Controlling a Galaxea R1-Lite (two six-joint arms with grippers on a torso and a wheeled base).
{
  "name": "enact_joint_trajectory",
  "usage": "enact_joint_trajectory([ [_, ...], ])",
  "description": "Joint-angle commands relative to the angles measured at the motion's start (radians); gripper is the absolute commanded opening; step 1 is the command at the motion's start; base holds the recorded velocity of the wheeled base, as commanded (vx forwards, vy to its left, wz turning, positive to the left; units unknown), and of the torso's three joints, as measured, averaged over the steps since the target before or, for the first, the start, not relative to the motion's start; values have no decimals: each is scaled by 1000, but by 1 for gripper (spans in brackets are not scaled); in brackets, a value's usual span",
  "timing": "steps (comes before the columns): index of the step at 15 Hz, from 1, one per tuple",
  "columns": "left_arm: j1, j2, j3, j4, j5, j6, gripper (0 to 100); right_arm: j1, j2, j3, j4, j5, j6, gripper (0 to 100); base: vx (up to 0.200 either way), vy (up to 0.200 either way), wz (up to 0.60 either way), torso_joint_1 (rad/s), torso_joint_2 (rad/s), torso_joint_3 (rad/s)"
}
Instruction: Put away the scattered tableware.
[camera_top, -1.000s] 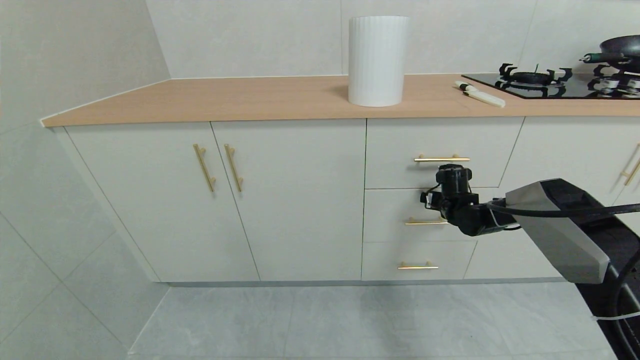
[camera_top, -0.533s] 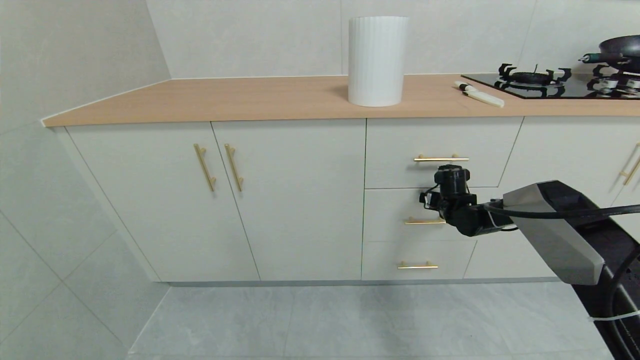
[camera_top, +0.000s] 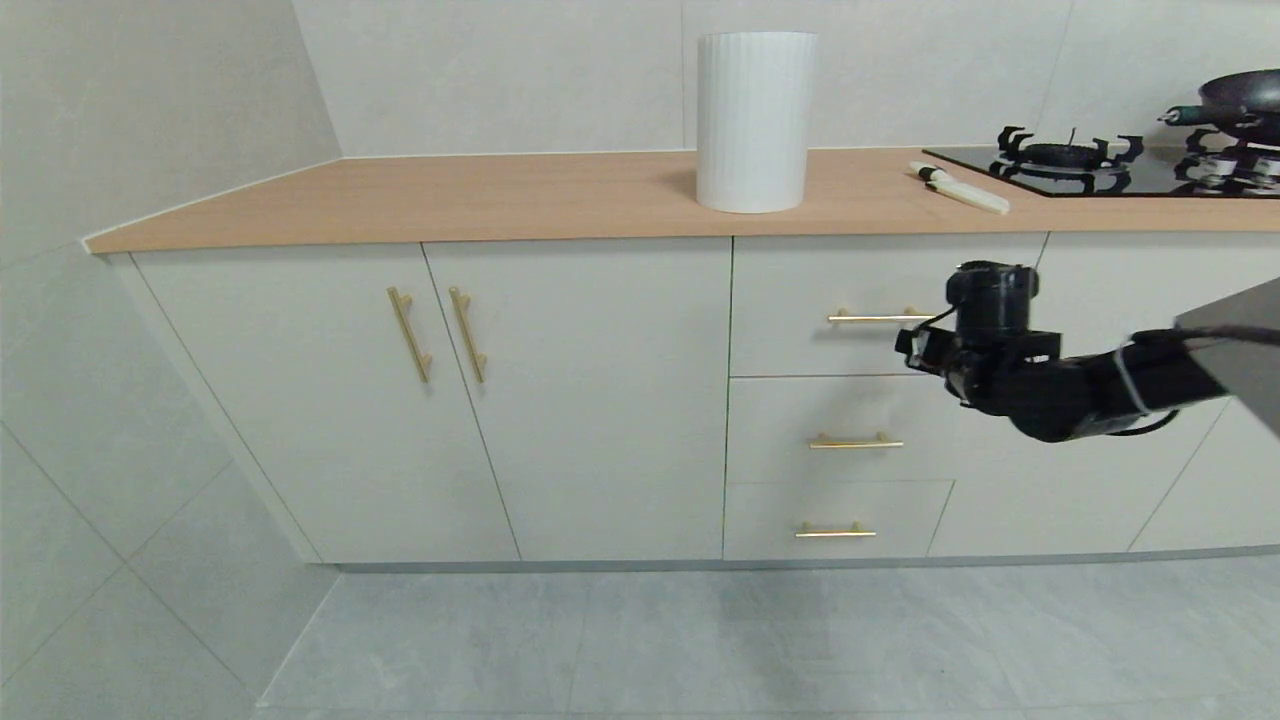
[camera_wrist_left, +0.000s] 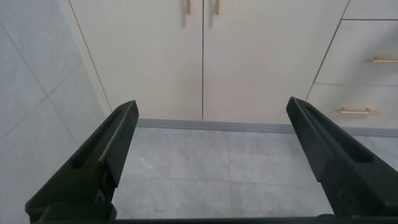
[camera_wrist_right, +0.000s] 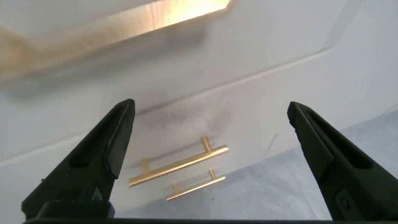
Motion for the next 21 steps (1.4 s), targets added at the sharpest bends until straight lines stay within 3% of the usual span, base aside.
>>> enact_joint_trajectory([
  [1, 0, 0, 0, -1, 1, -1, 100, -2, -514, 388, -52, -24, 3, 100, 0, 0, 0, 0, 0, 0],
  [5, -1, 0, 0, -1, 1, 1, 100, -114, -956, 657, -43, -35, -70, 100, 0, 0, 0, 0, 0, 0],
  [11, 0, 0, 0, -1, 1, 1, 100, -128, -1550, 1006, 57, -35, -253, 100, 0, 0, 0, 0, 0, 0],
  [15, -1, 0, 0, -1, 1, -1, 100, -131, -1935, 1055, 299, -29, -336, 100, 0, 0, 0, 0, 0, 0],
  [16, -1, 0, 0, -1, 1, -1, 100, -131, -1935, 1055, 299, -29, -336, 100, 0, 0, 0, 0, 0, 0],
  [17, 0, 0, 0, -1, 1, -1, 100, -131, -2048, 1054, 424, -26, -337, 100, 0, 0, 0, 0, 0, 0],
  [21, -1, 0, 0, -1, 1, -1, 100, -205, -2134, 1103, 454, -20, -316, 100, 0, 0, 0, 0, 0, 0],
])
